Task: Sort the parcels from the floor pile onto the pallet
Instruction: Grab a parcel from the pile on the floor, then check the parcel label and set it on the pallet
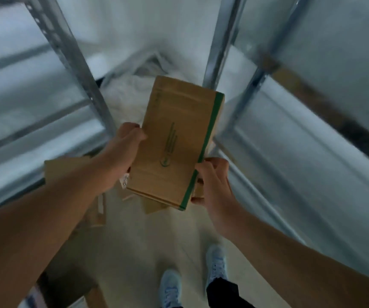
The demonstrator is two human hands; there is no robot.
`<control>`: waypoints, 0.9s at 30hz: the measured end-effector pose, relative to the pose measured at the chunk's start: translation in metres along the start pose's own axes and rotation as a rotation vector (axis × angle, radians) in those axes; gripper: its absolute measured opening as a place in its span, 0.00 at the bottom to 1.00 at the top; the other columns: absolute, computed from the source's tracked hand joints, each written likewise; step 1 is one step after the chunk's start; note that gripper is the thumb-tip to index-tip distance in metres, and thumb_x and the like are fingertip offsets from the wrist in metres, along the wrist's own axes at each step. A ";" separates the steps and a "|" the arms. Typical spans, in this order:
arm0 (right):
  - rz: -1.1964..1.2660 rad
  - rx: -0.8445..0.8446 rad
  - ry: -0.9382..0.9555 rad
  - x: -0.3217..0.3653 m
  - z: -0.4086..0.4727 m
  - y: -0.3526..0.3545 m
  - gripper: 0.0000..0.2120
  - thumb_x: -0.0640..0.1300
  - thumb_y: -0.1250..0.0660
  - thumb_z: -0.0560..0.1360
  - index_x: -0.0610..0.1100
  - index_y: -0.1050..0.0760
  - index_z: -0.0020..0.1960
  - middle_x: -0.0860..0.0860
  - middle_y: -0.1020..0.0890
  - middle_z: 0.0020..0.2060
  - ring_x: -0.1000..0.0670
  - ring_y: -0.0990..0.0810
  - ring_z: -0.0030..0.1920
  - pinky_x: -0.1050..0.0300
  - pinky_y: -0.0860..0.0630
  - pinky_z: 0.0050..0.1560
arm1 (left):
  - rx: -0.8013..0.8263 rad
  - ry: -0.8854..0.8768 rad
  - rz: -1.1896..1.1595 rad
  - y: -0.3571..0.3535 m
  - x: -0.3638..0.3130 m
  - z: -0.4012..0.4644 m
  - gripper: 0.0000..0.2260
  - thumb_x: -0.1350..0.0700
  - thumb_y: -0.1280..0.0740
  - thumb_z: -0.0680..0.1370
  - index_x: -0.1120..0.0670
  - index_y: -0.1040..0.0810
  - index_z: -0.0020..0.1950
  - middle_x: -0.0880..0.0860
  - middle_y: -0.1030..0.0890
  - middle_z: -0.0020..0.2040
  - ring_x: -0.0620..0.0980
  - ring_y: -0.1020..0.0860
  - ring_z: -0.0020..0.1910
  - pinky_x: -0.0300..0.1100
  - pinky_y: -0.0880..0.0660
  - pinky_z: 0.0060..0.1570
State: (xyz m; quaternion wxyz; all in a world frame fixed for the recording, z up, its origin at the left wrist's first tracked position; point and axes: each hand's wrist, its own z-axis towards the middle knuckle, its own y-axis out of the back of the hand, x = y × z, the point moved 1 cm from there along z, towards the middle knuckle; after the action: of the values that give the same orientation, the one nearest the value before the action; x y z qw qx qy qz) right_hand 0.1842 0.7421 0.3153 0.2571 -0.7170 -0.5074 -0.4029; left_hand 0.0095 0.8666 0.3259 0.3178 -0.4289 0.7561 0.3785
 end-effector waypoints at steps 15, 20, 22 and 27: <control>0.428 0.300 -0.067 0.239 -0.228 0.037 0.39 0.80 0.48 0.76 0.48 0.23 0.63 0.38 0.16 0.61 0.32 0.17 0.60 0.26 0.24 0.64 | -0.181 -0.348 -0.195 0.128 -0.206 -0.257 0.18 0.51 0.42 0.85 0.41 0.18 0.40 0.39 0.16 0.34 0.36 0.19 0.30 0.43 0.32 0.38; 0.330 0.464 0.016 0.262 -0.282 0.070 0.41 0.79 0.44 0.74 0.49 0.22 0.70 0.40 0.17 0.64 0.35 0.18 0.64 0.30 0.24 0.66 | -0.223 -0.382 -0.247 0.118 -0.236 -0.370 0.20 0.35 0.43 0.82 0.49 0.25 0.45 0.43 0.19 0.32 0.41 0.20 0.34 0.43 0.30 0.48; 0.304 0.497 0.069 0.260 -0.305 0.082 0.31 0.71 0.36 0.75 0.48 0.18 0.63 0.43 0.16 0.60 0.37 0.18 0.63 0.34 0.23 0.66 | -0.238 -0.392 -0.178 0.105 -0.241 -0.416 0.26 0.28 0.45 0.74 0.48 0.24 0.50 0.46 0.19 0.44 0.46 0.21 0.45 0.45 0.28 0.50; 0.214 0.635 0.228 0.238 -0.357 0.122 0.25 0.50 0.27 0.70 0.42 0.25 0.64 0.44 0.17 0.54 0.43 0.14 0.52 0.46 0.17 0.51 | -0.338 -0.461 -0.089 0.064 -0.233 -0.520 0.21 0.39 0.41 0.84 0.55 0.24 0.47 0.56 0.18 0.51 0.54 0.18 0.50 0.51 0.24 0.53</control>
State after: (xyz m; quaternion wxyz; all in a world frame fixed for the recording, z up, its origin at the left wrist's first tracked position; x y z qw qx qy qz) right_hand 0.2233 0.5450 0.7137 0.5628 -0.6009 -0.4974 -0.2733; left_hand -0.0276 0.5445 0.7987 0.4217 -0.4113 0.5704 0.5724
